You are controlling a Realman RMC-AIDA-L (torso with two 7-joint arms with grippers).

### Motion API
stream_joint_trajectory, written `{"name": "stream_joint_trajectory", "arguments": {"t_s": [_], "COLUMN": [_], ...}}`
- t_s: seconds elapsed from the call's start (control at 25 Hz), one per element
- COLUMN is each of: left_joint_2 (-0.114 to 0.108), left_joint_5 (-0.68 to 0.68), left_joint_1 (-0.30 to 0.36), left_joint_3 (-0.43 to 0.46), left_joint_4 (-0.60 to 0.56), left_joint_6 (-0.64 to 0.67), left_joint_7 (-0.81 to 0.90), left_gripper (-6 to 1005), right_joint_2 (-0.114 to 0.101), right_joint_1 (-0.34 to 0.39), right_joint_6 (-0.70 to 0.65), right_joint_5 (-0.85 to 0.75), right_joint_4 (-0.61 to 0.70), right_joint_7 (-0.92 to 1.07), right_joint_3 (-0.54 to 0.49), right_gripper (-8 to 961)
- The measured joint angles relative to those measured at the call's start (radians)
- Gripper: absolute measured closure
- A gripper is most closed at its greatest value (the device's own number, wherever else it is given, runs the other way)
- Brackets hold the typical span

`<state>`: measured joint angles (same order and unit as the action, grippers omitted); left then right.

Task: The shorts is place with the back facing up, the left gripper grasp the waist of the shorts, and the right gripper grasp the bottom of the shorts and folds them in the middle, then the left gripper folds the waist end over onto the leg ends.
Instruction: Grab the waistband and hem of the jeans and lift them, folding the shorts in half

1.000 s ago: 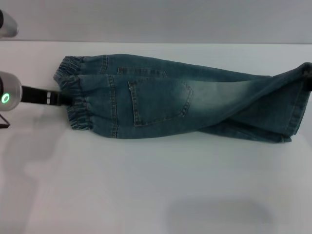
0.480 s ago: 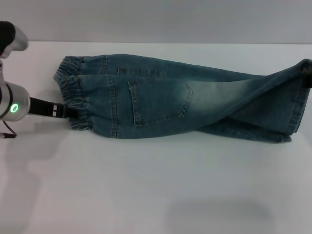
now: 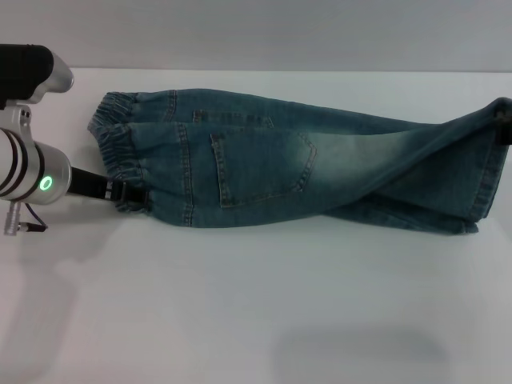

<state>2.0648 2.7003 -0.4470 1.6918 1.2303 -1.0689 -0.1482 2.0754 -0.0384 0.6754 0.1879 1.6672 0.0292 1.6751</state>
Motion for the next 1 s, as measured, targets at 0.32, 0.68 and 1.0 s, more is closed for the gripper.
{"name": "stream_joint_trajectory", "arguments": {"t_s": [0.32,0.68,1.0], "left_joint_2": [-0.001,-0.002,-0.005], "left_joint_5": [-0.023,-0.032,-0.041], "left_joint_1": [-0.007,-0.018,-0.020], "left_joint_3": [-0.004,-0.026,-0.032], "left_joint_4": [-0.021,-0.044,-0.046], "left_joint_6": [0.017,0.035,0.037], "left_joint_7": [-0.010,-0.011,-0.012], "left_gripper": [141,163,188], "right_joint_2": [0.000,0.000,0.000], "right_joint_1": [0.000,0.000,0.000], "right_joint_6": [0.002,0.003,0.007], "right_joint_5": [0.001,0.002,0.002], "right_joint_4": [0.000,0.000,0.000], "right_joint_7": [-0.001,-0.002,-0.002], "right_joint_3": [0.001,0.005,0.004], "right_gripper": [948,948,948]}}
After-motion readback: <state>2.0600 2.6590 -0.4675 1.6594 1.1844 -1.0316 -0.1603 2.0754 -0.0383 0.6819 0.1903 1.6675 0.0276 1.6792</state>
